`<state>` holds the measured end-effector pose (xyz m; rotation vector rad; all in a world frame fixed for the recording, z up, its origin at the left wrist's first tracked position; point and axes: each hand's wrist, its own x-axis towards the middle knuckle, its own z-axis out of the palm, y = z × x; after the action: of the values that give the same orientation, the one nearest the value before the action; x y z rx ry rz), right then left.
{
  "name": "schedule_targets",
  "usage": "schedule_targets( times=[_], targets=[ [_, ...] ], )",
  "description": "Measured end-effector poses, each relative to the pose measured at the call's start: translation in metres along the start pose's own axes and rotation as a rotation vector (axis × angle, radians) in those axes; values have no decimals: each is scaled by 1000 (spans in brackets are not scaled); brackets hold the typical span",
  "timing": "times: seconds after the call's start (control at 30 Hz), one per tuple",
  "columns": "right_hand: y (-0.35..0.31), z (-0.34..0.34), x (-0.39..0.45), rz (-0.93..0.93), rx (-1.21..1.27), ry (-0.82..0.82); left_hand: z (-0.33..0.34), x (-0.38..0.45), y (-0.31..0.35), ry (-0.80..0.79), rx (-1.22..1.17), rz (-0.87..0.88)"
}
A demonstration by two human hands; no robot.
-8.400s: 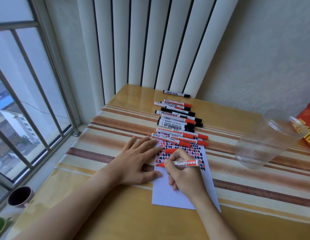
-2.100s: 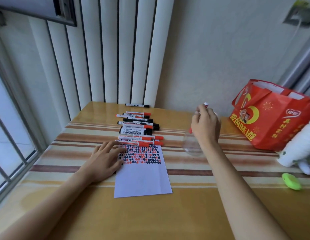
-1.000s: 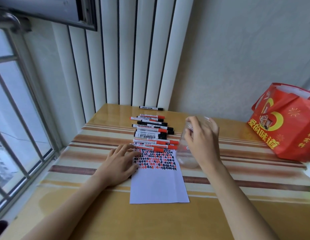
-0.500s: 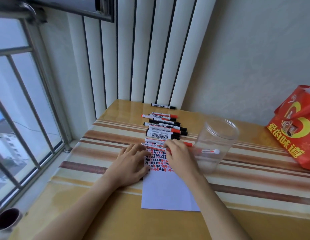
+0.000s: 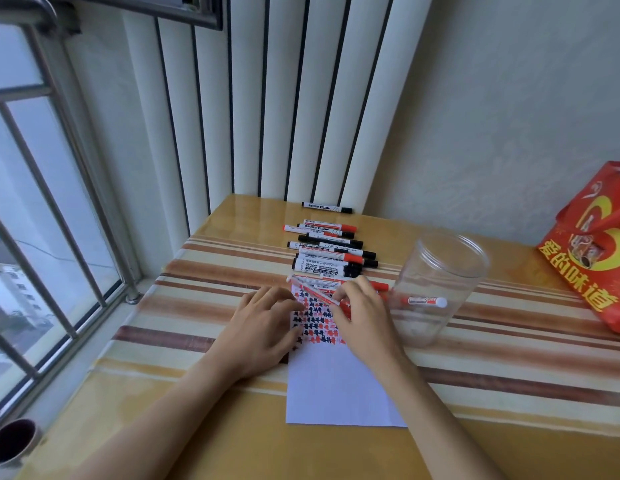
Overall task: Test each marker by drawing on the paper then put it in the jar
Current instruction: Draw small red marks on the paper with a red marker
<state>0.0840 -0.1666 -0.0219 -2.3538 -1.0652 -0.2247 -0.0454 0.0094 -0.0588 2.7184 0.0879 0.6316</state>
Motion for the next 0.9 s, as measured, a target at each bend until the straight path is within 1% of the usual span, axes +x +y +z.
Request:
schedule_targets(
  times=[0.03,0.07,0.17,0.2,0.3,0.37,0.47,0.5,0.57,0.63,0.7,0.77,0.83,0.9],
  targets=[
    [-3,0,-6,38,146,36,-2,0,2,22,-6,12],
    [-5,1,-12,93,324,38,-4,-1,3,37,-16,23],
    [-15,7,-26,225,905,-117,-6,-3,6,30,-76,73],
    [-15,13,-29,241,1047,-151,-6,-2,7,11,-94,93],
    [-19,16,-32,251,1205,-167,-9,0,10,5,-133,150],
    [-17,13,-34,252,1235,-165,-8,2,12,21,-138,160],
    [-5,0,-34,264,1212,-74,-5,4,8,66,-104,156],
    [1,-5,-33,247,1165,-35,-4,5,8,65,-91,153],
    [11,-16,-32,171,967,-13,-3,6,9,51,-66,164],
    [19,-22,-33,72,716,-35,-2,5,10,24,-38,188],
    [21,-24,-35,-80,418,-33,-3,5,12,-23,-3,192],
    [14,-19,-37,-227,170,-64,-4,5,14,-71,22,198],
    [3,-7,-39,-307,51,-89,-5,5,17,-110,23,207],
    [-7,3,-41,-342,-13,-45,-6,4,18,-107,-5,204]
  ],
)
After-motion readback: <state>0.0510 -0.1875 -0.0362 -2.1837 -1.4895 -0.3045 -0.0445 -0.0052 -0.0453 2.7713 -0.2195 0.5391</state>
